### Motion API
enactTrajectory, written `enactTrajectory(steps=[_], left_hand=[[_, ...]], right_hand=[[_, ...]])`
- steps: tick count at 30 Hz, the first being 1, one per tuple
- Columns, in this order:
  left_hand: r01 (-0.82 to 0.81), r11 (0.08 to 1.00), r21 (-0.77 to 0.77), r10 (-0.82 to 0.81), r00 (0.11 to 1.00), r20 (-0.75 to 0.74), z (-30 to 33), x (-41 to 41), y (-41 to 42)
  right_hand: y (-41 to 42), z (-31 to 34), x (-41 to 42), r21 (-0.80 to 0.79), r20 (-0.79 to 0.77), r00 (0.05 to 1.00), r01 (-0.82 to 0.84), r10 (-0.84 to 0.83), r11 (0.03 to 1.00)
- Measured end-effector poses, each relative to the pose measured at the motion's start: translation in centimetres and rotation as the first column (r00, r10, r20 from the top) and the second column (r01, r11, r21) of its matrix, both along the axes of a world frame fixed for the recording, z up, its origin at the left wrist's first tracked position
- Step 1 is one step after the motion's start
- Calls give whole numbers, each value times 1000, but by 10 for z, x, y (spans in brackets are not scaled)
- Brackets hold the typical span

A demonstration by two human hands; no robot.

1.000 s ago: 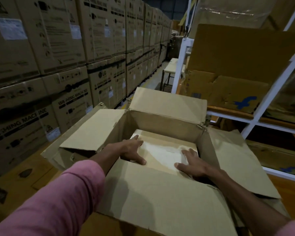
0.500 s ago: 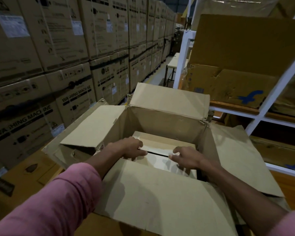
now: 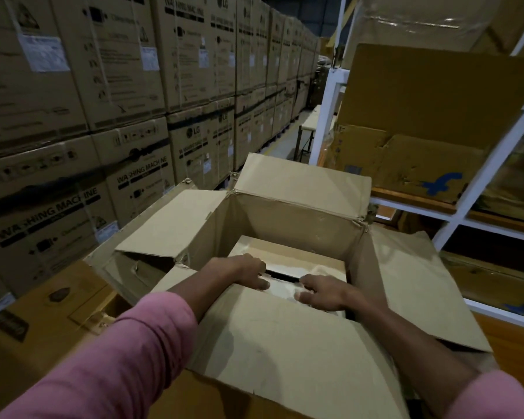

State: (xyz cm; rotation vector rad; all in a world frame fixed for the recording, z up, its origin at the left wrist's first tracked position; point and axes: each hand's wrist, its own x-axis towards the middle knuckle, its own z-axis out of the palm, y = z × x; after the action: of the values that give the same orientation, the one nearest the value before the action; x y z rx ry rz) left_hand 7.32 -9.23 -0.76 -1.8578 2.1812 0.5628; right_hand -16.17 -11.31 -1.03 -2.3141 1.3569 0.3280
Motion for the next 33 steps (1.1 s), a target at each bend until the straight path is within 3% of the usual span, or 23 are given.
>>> enactTrajectory(steps=[6, 10, 12, 14, 16, 19, 23, 27, 33], left_hand=[[17, 999, -27, -17, 1000, -4, 5, -5, 8], [-5, 945, -328, 18, 999, 35, 22, -9, 14], [-30, 857, -515, 50, 998, 26, 37, -17, 19], [-71, 804, -591, 75, 997, -18, 50, -26, 21], [-78, 841, -535, 84, 996, -14, 58, -34, 25], [-18, 956, -292, 31, 999, 39, 49, -40, 31], [-58, 998, 1, 58, 998, 4, 28, -34, 40], [-83, 997, 2, 83, 996, -41, 22, -28, 39], [-42, 998, 56, 44, 998, -36, 19, -38, 31]], right_hand=[[6, 2, -2, -96, 4, 997, 83, -83, 992], [12, 30, -4, -312, 279, 954, 200, -112, 929], [17, 48, -4, -178, 481, 864, 265, -151, 948], [24, 61, -2, 166, 524, 808, 213, -269, 963], [30, 66, 3, 291, 421, 878, 106, -227, 951], [30, 53, 11, 177, 240, 970, -21, -22, 984], [20, 29, 18, 230, 76, 997, -22, 4, 973], [10, 9, 29, 166, -56, 992, -105, 115, 980], [-11, -13, 32, -102, -25, 996, -86, 84, 991]])
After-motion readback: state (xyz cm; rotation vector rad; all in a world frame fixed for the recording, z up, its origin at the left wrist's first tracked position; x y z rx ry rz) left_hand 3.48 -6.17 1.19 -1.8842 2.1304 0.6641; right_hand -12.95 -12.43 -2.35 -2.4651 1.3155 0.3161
